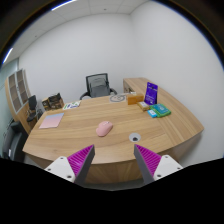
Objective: Arrange mouse
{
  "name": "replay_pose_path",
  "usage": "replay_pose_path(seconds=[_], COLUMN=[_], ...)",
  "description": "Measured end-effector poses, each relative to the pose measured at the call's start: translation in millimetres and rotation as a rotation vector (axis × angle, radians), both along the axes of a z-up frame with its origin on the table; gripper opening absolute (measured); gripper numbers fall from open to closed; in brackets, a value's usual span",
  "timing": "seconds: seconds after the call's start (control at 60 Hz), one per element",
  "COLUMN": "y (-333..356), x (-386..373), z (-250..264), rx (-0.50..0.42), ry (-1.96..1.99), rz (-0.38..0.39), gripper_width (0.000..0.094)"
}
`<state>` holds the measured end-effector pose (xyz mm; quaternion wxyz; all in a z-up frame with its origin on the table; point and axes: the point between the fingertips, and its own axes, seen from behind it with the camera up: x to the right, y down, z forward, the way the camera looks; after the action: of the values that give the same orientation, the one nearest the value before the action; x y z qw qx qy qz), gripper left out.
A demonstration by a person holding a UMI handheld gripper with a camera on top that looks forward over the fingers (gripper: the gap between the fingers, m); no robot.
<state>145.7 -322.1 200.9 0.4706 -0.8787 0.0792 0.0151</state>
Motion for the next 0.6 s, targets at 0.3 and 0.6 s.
replay_pose_path(seconds=[0.3,0.6], y=[65,193], x=[-74,-74], z=[-59,-132], rx=[0.015,0.078], ry=[0.020,0.078], rz=[0.039,0.068], gripper_width=[0.0829,0.0830])
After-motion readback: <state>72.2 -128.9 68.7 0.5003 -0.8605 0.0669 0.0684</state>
